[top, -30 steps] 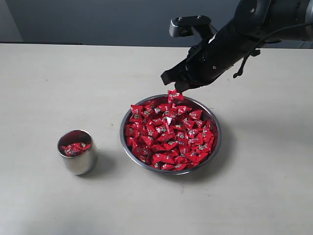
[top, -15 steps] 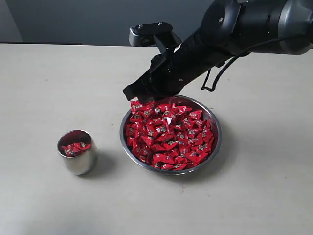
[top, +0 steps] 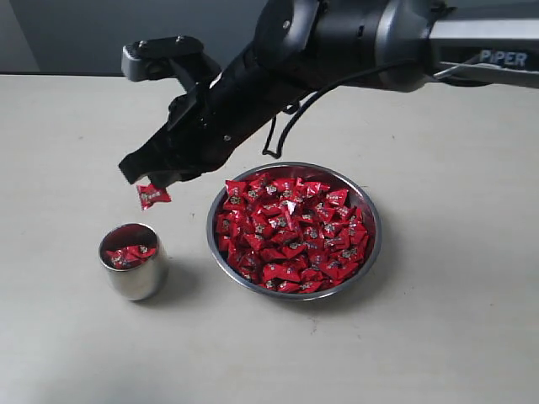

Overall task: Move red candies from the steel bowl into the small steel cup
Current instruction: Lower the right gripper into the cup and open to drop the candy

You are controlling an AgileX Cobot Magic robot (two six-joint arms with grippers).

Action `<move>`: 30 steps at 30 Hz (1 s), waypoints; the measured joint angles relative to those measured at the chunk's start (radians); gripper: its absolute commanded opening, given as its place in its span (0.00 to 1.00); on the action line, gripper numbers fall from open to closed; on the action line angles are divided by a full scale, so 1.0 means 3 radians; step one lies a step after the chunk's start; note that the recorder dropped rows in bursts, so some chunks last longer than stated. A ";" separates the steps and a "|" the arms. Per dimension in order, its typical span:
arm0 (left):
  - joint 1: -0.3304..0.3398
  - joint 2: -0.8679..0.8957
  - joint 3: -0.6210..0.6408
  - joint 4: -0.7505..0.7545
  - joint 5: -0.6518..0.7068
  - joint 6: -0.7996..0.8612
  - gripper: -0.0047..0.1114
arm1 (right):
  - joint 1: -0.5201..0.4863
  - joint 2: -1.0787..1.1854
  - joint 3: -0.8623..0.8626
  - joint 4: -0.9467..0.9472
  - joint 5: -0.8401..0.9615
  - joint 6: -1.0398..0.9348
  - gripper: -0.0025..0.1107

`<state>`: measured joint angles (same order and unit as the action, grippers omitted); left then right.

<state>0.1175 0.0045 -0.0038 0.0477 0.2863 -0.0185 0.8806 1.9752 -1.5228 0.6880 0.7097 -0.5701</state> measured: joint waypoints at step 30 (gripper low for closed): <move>0.0000 0.0000 0.0000 0.0000 0.0000 0.0000 0.04 | 0.0283 0.0316 -0.0207 -0.0167 0.0093 0.0000 0.01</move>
<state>0.1175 0.0045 -0.0038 0.0477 0.2863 -0.0185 0.9654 2.0701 -1.5849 0.6380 0.7377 -0.5701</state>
